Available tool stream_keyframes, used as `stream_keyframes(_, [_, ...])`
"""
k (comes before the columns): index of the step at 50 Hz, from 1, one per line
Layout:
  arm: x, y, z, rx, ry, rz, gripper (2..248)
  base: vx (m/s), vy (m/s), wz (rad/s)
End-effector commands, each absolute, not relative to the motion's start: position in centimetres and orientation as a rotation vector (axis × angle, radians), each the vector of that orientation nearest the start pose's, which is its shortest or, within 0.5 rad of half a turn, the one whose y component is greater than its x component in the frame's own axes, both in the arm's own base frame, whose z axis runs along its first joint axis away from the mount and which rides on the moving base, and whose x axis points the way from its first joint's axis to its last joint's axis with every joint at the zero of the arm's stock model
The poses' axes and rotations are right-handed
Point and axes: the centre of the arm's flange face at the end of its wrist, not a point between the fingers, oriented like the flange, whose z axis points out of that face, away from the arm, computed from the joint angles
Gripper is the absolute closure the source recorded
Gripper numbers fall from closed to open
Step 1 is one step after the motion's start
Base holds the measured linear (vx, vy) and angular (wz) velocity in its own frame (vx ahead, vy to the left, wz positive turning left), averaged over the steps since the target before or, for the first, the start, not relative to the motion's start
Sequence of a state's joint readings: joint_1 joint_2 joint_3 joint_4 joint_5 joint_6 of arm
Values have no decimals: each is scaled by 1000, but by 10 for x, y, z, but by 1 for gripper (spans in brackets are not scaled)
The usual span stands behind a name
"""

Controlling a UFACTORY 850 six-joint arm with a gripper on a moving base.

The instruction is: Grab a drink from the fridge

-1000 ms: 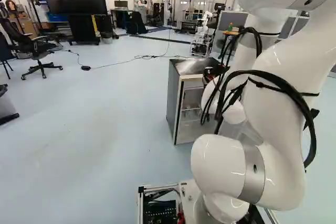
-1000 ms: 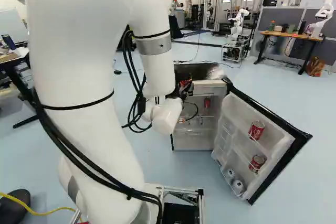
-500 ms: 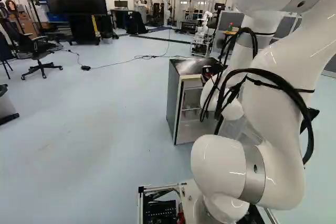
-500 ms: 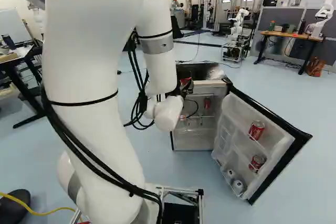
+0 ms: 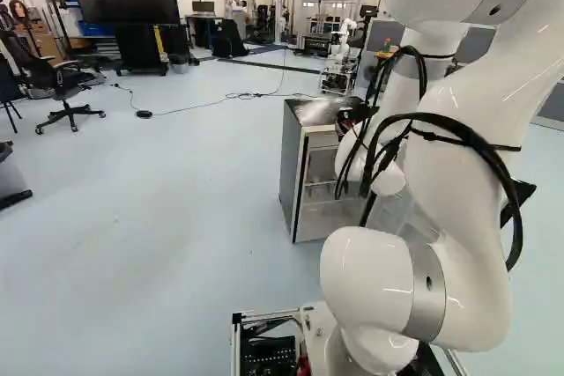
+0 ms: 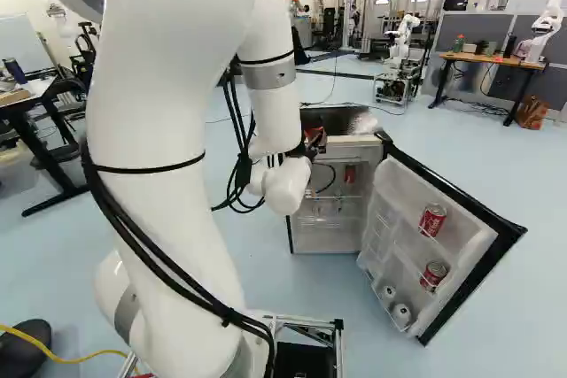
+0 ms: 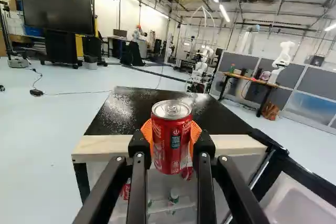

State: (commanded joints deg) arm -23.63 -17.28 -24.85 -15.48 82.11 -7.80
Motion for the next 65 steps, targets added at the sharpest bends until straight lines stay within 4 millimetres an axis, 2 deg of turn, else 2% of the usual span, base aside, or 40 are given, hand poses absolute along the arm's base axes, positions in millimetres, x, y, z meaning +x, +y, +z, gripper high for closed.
stream_keyframes(17, [398, -144, 343, -2368, -54, -2393, 161, 0, 0, 0])
stream_keyframes(65, [441, -150, 335, -2375, -89, -2365, 161, 0, 0, 0])
